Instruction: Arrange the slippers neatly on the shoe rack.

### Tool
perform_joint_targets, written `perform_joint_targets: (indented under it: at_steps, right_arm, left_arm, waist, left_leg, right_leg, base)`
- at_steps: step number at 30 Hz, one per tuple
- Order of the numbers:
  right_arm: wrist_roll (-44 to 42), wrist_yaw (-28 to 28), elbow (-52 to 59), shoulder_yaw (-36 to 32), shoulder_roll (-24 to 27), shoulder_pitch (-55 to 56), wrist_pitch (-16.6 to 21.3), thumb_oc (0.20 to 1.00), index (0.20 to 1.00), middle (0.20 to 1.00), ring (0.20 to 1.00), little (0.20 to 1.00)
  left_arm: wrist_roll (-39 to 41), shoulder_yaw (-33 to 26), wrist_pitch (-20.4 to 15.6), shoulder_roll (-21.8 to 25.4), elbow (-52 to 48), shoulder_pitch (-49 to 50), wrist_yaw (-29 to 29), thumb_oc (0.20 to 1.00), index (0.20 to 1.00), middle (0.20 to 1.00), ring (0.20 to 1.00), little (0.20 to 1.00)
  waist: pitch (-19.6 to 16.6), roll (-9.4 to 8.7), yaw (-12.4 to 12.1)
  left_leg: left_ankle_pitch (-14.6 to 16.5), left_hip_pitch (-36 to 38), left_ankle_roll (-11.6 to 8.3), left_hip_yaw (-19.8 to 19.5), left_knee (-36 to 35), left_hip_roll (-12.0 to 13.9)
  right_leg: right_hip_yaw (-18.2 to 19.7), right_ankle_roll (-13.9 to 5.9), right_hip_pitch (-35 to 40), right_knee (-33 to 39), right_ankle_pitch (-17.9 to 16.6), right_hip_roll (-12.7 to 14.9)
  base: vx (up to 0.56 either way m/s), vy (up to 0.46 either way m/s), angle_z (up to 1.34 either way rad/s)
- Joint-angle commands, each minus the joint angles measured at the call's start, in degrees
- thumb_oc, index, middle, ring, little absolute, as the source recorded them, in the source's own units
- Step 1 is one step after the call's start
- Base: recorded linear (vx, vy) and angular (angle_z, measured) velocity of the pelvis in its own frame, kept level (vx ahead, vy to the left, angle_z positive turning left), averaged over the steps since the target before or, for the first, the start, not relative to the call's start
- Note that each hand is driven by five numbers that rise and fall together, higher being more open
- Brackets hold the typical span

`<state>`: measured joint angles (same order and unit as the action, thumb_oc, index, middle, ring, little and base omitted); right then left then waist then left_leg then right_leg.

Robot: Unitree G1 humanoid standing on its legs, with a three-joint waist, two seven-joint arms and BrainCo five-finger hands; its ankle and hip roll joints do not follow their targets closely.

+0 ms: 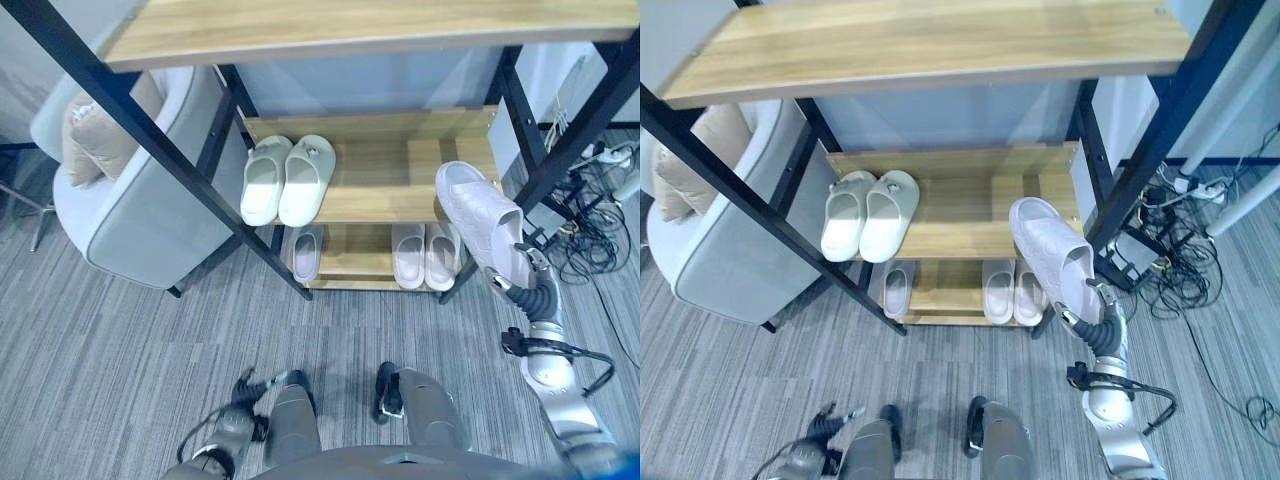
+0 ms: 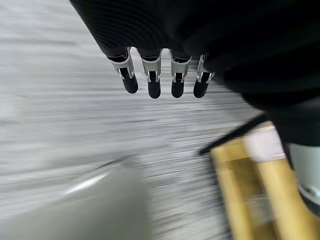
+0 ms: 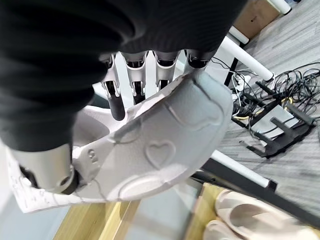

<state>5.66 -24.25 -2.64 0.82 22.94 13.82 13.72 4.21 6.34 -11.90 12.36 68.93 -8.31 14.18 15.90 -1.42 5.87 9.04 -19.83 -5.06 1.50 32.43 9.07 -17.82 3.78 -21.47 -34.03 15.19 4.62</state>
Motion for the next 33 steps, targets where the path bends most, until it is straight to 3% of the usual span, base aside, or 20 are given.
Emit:
perform_joint_targets:
  at_steps: [1,3,4,9,12,15,17,20,21,22,24,28,33]
  right_arm:
    - [-2.5,3.2,6.7,-0.8,0.9,0.0,8.1,0.2,0.2,0.2,0.2,0.2]
    - [-2.5,4.4,7.7,-0.4,1.5,1.1,8.4,0.2,0.2,0.2,0.2,0.2]
    - [-3.1,4.9,7.5,0.6,2.0,1.5,8.7,0.2,0.2,0.2,0.2,0.2]
    - [-4.6,5.8,9.2,3.4,3.8,0.1,9.5,0.2,0.2,0.2,0.2,0.2]
    - [-3.8,5.9,10.1,7.0,5.6,-1.2,9.4,0.2,0.2,0.2,0.2,0.2]
    - [-3.8,5.4,9.3,8.3,5.7,-2.8,9.1,0.2,0.2,0.2,0.2,0.2]
    - [-5.8,2.6,3.8,10.5,5.7,-13.0,7.4,0.2,0.2,0.2,0.2,0.2]
    - [-6.8,0.3,-2.7,11.3,5.1,-23.2,5.9,0.2,0.2,0.2,0.2,0.2]
    - [-6.9,0.3,-2.8,11.3,5.1,-23.3,6.0,0.2,0.2,0.2,0.2,0.2]
    - [-8.9,-0.9,-9.4,12.1,4.1,-31.1,4.3,0.2,0.2,0.2,0.2,0.2]
    - [-11.8,-1.3,-15.2,12.9,3.8,-38.5,2.4,0.2,0.2,0.2,0.2,0.2]
    - [-14.7,-1.6,-30.0,17.8,8.3,-58.2,-1.1,0.2,0.2,0.2,0.2,0.2]
    - [-19.3,-0.9,-47.7,25.8,12.1,-79.4,-4.1,0.2,0.2,0.2,0.2,0.2]
  left_arm:
    - [4.4,1.0,-2.0,1.7,-0.2,5.5,1.5,1.0,1.0,1.0,1.0,1.0]
    - [5.0,0.3,-2.3,2.3,-0.2,5.1,1.5,1.0,1.0,1.0,1.0,1.0]
    - [6.3,0.1,-2.9,2.9,-0.4,4.3,1.8,1.0,1.0,1.0,1.0,1.0]
    - [10.0,0.9,-4.4,4.0,-2.8,1.6,2.7,1.0,1.0,1.0,1.0,1.0]
    - [11.9,2.7,-5.5,4.6,-7.1,0.5,4.0,1.0,1.0,1.0,1.0,1.0]
    - [12.0,3.6,-6.0,4.9,-9.6,0.6,4.8,1.0,1.0,1.0,1.0,1.0]
    - [15.2,4.3,-6.8,6.0,-14.8,-0.1,5.9,1.0,1.0,1.0,1.0,1.0]
    - [18.3,5.4,-7.7,6.2,-21.4,-1.1,6.1,1.0,1.0,1.0,1.0,1.0]
    - [18.3,5.3,-7.7,6.2,-21.5,-1.1,6.1,1.0,1.0,1.0,1.0,1.0]
    - [19.3,6.9,-8.0,6.6,-27.7,-1.5,5.9,1.0,1.0,1.0,1.0,1.0]
    - [21.2,7.7,-7.7,7.7,-32.7,-0.8,5.4,1.0,1.0,1.0,1.0,1.0]
    - [24.8,7.1,-7.9,10.9,-37.0,0.9,4.5,1.0,1.0,1.0,1.0,1.0]
    - [27.9,8.4,-7.4,13.9,-39.8,5.4,3.2,1.0,1.0,1.0,1.0,1.0]
  waist:
    - [-3.6,-1.07,-1.3]
    - [-3.5,-1.49,-0.9]
    - [-2.7,-1.72,-0.6]
    - [-1.4,-1.52,0.2]
    - [-0.2,-1.13,-0.2]
    - [-0.5,-0.6,-0.9]
    - [-0.6,0.59,-3.1]
    - [-1.2,1.5,-4.8]
    - [-1.4,1.5,-4.8]
    - [-1.3,1.97,-6.0]
    - [-1.2,2.37,-7.2]
    - [-0.5,3.27,-10.2]
    - [3.7,3.15,-12.3]
  left_leg:
    - [2.1,-5.8,2.42,1.7,3.1,-0.1]
    - [3.7,-8.2,2.89,1.9,6.6,0.3]
    - [6.5,-10.3,2.89,1.7,10.6,0.7]
    - [10.2,-19.8,3.97,1.3,20.6,1.3]
    - [13.1,-30.9,4.92,0.0,30.9,1.5]
    - [14.6,-36.6,5.51,-1.0,35.6,1.4]
    - [17.3,-47.7,6.52,-2.9,45.8,0.7]
    - [19.5,-55.7,7.23,-3.9,54.1,-0.9]
    - [19.5,-56.0,7.25,-4.0,54.3,-0.9]
    - [21.5,-60.1,7.32,-4.5,60.1,-1.7]
    - [23.4,-63.7,7.28,-4.8,65.6,-2.5]
    - [26.5,-70.0,6.86,-5.9,75.3,-3.9]
    - [30.4,-70.1,6.41,-6.2,82.9,-4.4]
  right_leg:
    - [10.1,-6.63,-1.5,-3.0,-0.7,7.2]
    - [11.0,-6.71,-3.9,-5.0,0.1,7.4]
    - [12.2,-6.93,-6.0,-8.0,1.9,7.6]
    - [14.4,-6.1,-16.0,-16.5,4.3,7.5]
    - [16.2,-4.41,-26.1,-25.9,7.7,7.5]
    - [16.9,-3.78,-31.7,-30.9,9.3,7.6]
    - [18.7,-2.84,-43.0,-42.4,12.2,8.4]
    - [20.2,-2.19,-51.5,-51.8,14.4,8.4]
    - [20.3,-2.19,-51.8,-52.0,14.4,8.5]
    - [21.1,-2.02,-55.8,-58.1,16.0,8.9]
    - [21.8,-2.29,-59.2,-64.0,17.7,9.3]
    - [24.5,-2.3,-65.4,-75.0,20.4,9.2]
    - [28.3,-2.5,-66.7,-84.5,22.3,9.1]
  base:
    - [-0.05,0.156,-0.79]
    - [-0.02,0.109,-0.54]
    - [-0.01,0.077,-0.12]
    - [-0.08,0.054,0.09]
    - [-0.08,0.001,-0.03]
    - [-0.03,-0.018,0.06]
    - [-0.02,-0.045,0.13]
    - [0.02,-0.045,0.24]
    - [0.1,-0.069,0.39]
    - [0.1,-0.07,0.36]
    - [0.13,-0.076,0.24]
    - [0.11,-0.014,0.24]
    - [0.08,0.03,0.09]
